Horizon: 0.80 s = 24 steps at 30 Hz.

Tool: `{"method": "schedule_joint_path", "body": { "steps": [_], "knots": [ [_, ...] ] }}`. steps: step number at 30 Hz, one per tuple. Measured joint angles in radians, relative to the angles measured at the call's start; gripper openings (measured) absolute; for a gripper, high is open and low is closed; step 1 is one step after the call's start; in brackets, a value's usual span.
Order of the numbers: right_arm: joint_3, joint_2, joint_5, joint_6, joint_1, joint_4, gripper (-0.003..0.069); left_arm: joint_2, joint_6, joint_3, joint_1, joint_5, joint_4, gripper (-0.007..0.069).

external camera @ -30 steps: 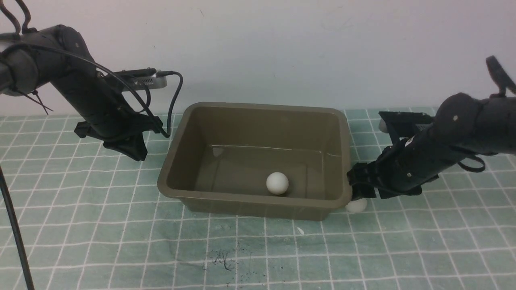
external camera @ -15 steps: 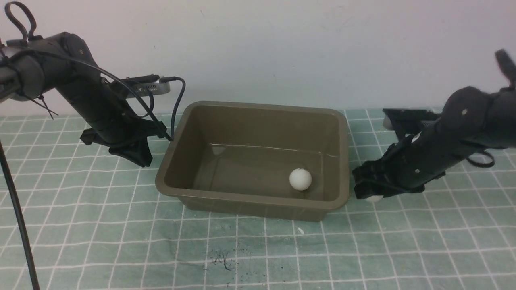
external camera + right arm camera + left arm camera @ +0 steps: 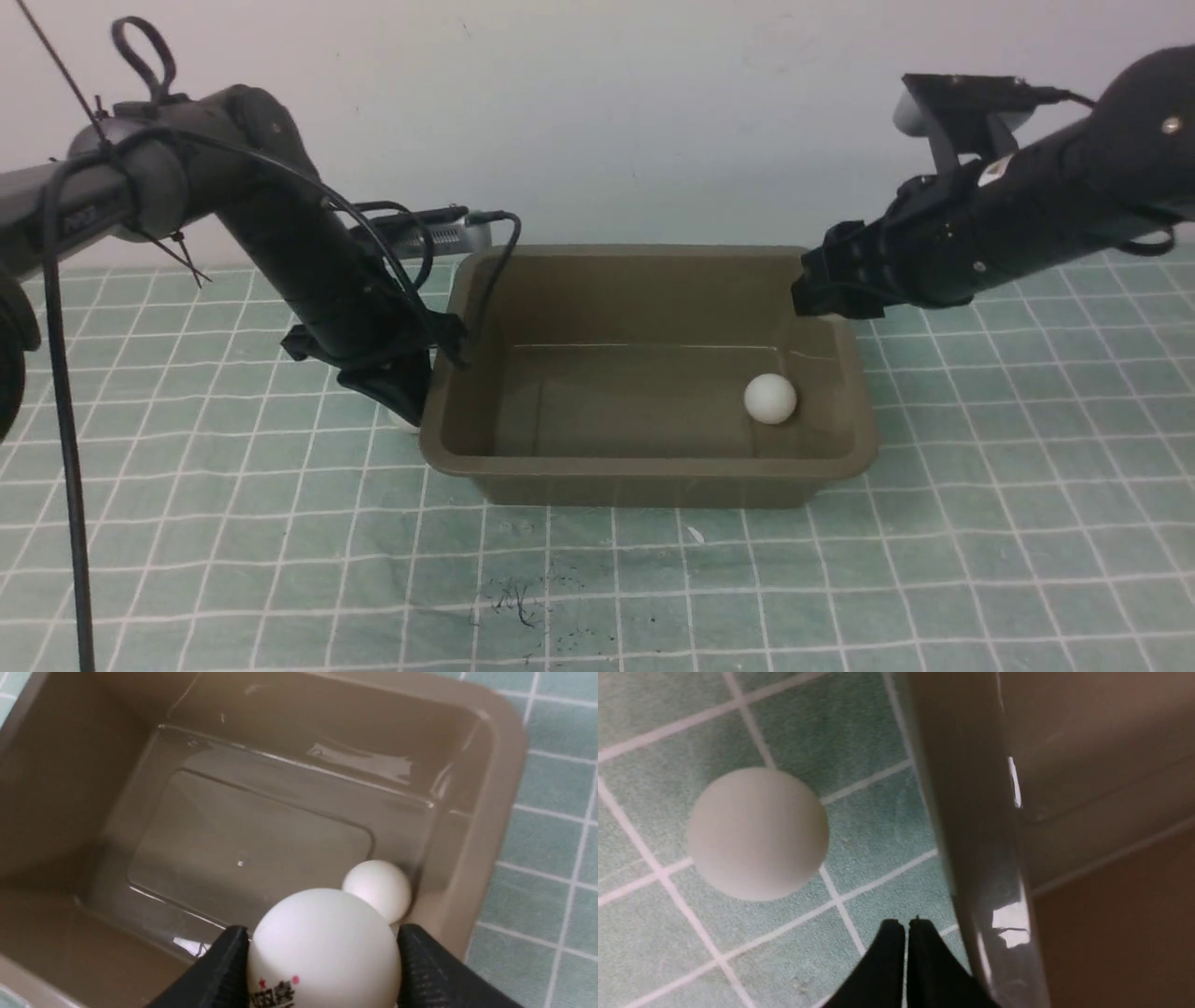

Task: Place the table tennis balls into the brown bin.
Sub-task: 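Release the ping pong ball into the bin and lift the gripper away, then reach for and grasp a ping pong ball on the table beside the basket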

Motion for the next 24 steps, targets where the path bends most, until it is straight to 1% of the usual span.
{"method": "schedule_joint_path", "body": {
  "steps": [2, 4, 8, 10, 12, 13, 15, 16, 17, 18, 19, 20, 21, 22, 24],
  "knots": [
    [-0.015, 0.021, 0.009, 0.003, 0.000, 0.000, 0.0363, -0.007, 0.000, 0.000, 0.000, 0.001, 0.002, -0.0004],
    [-0.029, 0.048, 0.020, 0.011, 0.002, 0.000, 0.0389, -0.026, -0.003, 0.000, 0.006, 0.001, 0.011, -0.0004],
    [-0.059, 0.070, 0.072, 0.021, 0.002, 0.008, 0.0519, -0.043, -0.003, -0.004, 0.010, 0.001, 0.052, 0.0007],
    [-0.084, 0.068, 0.113, 0.023, 0.002, 0.003, 0.0584, -0.040, -0.003, -0.004, 0.010, 0.000, 0.073, 0.0039],
    [-0.116, 0.057, 0.149, 0.024, 0.002, -0.007, 0.0615, -0.037, -0.002, -0.004, 0.010, -0.017, 0.082, 0.0096],
    [-0.128, 0.048, 0.171, 0.028, 0.002, -0.014, 0.0627, -0.035, 0.000, -0.004, 0.010, -0.037, 0.086, 0.0137],
    [-0.159, 0.026, 0.215, 0.037, 0.002, -0.030, 0.0629, -0.031, 0.003, -0.004, 0.010, -0.071, 0.091, 0.0206],
    [-0.188, -0.019, 0.251, 0.043, 0.002, -0.041, 0.0615, -0.020, 0.003, -0.004, 0.010, -0.108, 0.091, 0.0290],
    [-0.199, -0.046, 0.269, 0.046, 0.002, -0.044, 0.0601, -0.012, 0.004, -0.004, 0.010, -0.122, 0.091, 0.0331],
    [-0.211, -0.100, 0.283, 0.047, 0.002, -0.046, 0.0573, -0.001, 0.005, -0.004, 0.010, -0.140, 0.091, 0.0397],
    [-0.217, -0.134, 0.288, 0.048, 0.002, -0.049, 0.0554, 0.007, 0.008, -0.004, 0.010, -0.153, 0.091, 0.0430],
    [-0.218, -0.143, 0.290, 0.048, 0.002, -0.052, 0.0545, 0.009, 0.009, -0.004, 0.010, -0.153, 0.091, 0.0437],
    [-0.225, -0.232, 0.294, 0.049, 0.002, -0.068, 0.0507, 0.026, 0.014, -0.004, 0.010, -0.174, 0.093, 0.0485],
    [-0.226, -0.257, 0.297, 0.049, 0.002, -0.075, 0.0496, 0.032, 0.015, -0.004, 0.010, -0.184, 0.094, 0.0498],
    [-0.229, -0.344, 0.306, 0.049, 0.002, -0.100, 0.0468, 0.048, 0.016, -0.004, 0.010, -0.199, 0.097, 0.0495]
  ]
}}
